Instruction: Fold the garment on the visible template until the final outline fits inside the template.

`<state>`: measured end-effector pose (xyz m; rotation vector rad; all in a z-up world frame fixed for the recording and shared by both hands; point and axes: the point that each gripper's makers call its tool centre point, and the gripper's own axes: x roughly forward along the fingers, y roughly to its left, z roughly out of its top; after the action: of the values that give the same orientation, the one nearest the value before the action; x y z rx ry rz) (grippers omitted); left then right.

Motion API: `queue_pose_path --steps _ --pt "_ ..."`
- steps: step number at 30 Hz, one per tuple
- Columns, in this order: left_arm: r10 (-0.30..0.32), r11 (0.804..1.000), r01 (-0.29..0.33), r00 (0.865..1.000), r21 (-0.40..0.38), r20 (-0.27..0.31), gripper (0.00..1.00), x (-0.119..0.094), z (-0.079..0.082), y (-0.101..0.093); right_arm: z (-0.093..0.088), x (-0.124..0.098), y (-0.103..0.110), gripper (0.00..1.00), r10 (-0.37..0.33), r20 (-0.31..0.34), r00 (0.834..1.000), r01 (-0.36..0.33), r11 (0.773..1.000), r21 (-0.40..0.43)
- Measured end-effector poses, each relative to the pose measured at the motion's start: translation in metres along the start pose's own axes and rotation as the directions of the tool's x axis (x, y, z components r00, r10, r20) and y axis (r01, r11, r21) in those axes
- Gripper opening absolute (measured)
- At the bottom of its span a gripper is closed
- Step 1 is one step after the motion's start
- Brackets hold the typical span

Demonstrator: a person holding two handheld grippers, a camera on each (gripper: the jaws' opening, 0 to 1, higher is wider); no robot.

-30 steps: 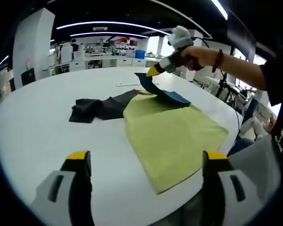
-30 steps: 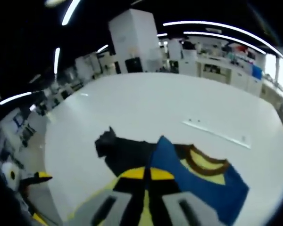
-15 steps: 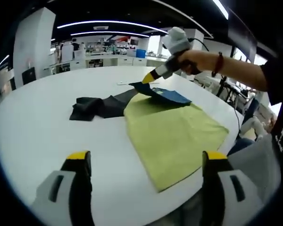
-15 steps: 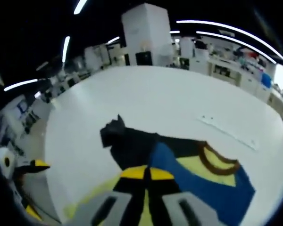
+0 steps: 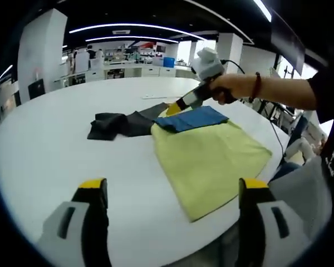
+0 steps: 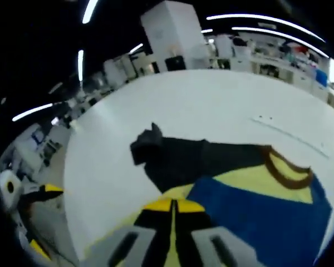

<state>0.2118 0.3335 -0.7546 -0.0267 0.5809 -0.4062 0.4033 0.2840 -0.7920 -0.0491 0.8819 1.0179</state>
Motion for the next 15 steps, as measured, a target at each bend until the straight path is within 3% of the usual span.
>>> queue_pose_path --steps 2,10,15 --pt "-0.002 1.0 0.002 1.0 0.002 -0.001 0.95 0.0 0.0 -0.001 -0.003 0.002 -0.001 0.0 -0.018 -0.007 1.0 0.018 1.0 -0.02" --pt "-0.002 1.0 0.002 1.0 0.002 0.005 0.96 -0.001 0.001 -0.002 -0.004 -0.004 -0.005 0.27 -0.041 0.012 0.999 0.042 0.996 -0.075" --pt "-0.003 1.0 0.003 1.0 0.003 0.016 0.98 -0.002 0.003 -0.001 -0.001 -0.008 -0.01 0.5 -0.048 0.031 0.998 0.052 0.99 -0.131"
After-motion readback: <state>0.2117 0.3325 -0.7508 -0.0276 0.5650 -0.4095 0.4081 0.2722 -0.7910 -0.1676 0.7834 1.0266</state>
